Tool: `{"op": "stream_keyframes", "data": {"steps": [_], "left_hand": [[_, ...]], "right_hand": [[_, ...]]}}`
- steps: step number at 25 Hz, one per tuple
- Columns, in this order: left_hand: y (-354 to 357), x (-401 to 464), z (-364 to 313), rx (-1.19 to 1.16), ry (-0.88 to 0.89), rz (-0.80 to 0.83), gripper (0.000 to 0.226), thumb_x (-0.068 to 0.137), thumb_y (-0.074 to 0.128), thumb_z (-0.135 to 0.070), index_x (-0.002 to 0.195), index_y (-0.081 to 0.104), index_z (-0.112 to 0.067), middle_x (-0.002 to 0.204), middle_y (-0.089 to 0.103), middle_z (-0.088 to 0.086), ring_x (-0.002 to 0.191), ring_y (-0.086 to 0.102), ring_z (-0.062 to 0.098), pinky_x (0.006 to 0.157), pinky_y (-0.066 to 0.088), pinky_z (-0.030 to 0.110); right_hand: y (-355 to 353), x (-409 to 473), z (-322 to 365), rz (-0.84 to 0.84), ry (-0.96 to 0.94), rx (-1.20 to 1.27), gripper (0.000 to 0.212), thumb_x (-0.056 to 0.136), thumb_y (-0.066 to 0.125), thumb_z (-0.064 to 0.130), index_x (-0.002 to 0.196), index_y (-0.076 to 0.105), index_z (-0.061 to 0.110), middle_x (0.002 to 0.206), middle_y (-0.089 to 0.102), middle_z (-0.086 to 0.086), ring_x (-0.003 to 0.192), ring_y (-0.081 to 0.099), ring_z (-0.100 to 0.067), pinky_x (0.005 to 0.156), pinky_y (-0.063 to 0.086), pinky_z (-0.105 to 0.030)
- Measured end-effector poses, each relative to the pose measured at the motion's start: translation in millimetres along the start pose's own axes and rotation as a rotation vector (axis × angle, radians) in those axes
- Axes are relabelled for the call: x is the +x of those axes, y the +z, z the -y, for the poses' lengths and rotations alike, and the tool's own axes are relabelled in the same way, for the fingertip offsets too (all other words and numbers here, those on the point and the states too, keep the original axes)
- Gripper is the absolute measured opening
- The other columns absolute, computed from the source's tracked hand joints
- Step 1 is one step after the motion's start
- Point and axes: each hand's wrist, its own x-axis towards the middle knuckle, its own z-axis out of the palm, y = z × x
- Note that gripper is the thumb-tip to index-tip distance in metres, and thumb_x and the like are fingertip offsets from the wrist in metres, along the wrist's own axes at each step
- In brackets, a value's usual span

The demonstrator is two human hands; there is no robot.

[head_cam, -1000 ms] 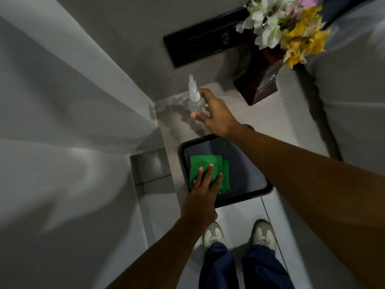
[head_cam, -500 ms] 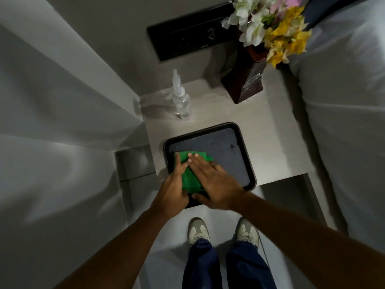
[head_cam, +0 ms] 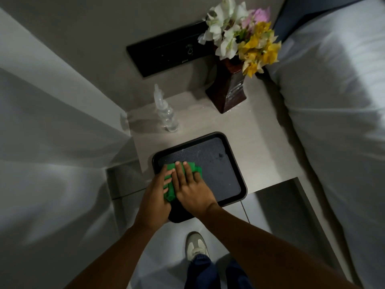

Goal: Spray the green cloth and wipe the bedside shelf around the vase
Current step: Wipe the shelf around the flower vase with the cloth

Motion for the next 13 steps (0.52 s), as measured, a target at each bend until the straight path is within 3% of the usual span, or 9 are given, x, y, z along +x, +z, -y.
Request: {"op": "stream_keyframes", "data": {"steps": [4,7,10,13], "left_hand": [[-11,10,-23,-0.006,-0.002,0.046,0.082,0.079,0.050,0.025,0.149,0.035,-0.015,0.150,0.042,0.006,0.138,0.042,0.022,0.113,0.040,0.042],[-22,15,-61,0.163,0.133,0.062,0.079,0.077,0.048,0.024,0.144,0.044,-0.017,0.152,0.040,0.001,0.140,0.038,0.018,0.113,0.032,0.021],[-29,32,-121,0.205,0.346,0.068,0.061,0.086,0.050,0.012,0.140,0.051,-0.018,0.148,0.041,-0.010,0.136,0.036,0.005,0.109,0.029,0.007],[-33,68,-192,0.278,0.686,0.045,0.050,0.089,0.053,0.000,0.138,0.053,-0.011,0.148,0.047,0.005,0.136,0.044,0.019,0.107,0.038,0.022]], "right_hand": [[-17,10,-12,-0.003,-0.068,0.006,0.051,0.104,0.027,0.013,0.151,0.020,-0.006,0.158,0.025,-0.031,0.143,0.033,-0.047,0.108,0.042,-0.052],[-38,1,-34,-0.002,0.004,0.369,0.059,0.096,0.050,0.009,0.151,0.028,0.001,0.152,0.040,-0.023,0.133,0.047,-0.042,0.099,0.048,-0.052],[-55,-21,-62,-0.331,0.214,0.784,0.056,0.085,0.060,0.003,0.140,0.049,0.006,0.127,0.065,-0.020,0.104,0.066,-0.039,0.085,0.055,-0.041],[-69,-38,-91,-0.702,0.568,1.078,0.044,0.086,0.057,0.001,0.129,0.060,0.009,0.110,0.074,-0.015,0.095,0.070,-0.032,0.086,0.055,-0.036]]}}
